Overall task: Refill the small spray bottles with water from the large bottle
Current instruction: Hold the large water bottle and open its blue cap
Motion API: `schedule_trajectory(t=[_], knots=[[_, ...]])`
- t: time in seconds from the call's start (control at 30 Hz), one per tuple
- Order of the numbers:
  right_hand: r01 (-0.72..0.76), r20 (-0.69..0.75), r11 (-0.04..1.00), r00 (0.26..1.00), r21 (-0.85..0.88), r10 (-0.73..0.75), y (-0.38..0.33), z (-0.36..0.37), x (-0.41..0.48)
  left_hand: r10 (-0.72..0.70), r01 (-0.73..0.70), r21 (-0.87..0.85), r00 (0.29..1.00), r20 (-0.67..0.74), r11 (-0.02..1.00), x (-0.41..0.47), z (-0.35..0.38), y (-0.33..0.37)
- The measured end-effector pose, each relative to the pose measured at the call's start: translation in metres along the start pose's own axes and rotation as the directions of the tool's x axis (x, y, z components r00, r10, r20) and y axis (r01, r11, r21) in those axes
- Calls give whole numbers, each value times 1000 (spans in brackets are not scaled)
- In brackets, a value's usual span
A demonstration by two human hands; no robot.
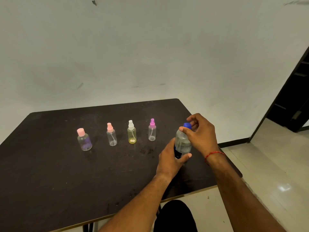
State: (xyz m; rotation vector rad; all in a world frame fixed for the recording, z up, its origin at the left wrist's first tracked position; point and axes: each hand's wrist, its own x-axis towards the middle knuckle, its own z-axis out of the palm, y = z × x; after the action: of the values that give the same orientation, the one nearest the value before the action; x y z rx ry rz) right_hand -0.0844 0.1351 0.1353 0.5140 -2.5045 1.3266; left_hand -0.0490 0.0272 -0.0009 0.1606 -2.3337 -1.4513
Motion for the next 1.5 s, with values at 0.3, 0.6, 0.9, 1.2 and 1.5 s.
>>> schedule_trajectory(t=[0.3, 0.6, 0.9, 1.2, 1.5], knots=[[8, 118, 993, 993, 120, -22, -1, -3, -2, 9, -9, -22, 1000, -9, 1000, -1, -2, 2], [2, 22, 999, 1000, 36, -3, 0, -1, -2, 19, -19, -23, 1000, -9, 1000, -2, -1, 4], [7, 75, 999, 997, 43, -10, 4, 3, -1, 8, -8, -51, 1000, 16, 999, 0, 0, 2], [64, 3, 998, 998, -26, -64, 3, 6, 4, 4, -4, -60, 1000, -5, 998, -2, -1, 6], [21, 114, 999, 993, -27, -18, 0, 6, 7, -7, 8, -52, 1000, 10, 999, -2, -3, 7]])
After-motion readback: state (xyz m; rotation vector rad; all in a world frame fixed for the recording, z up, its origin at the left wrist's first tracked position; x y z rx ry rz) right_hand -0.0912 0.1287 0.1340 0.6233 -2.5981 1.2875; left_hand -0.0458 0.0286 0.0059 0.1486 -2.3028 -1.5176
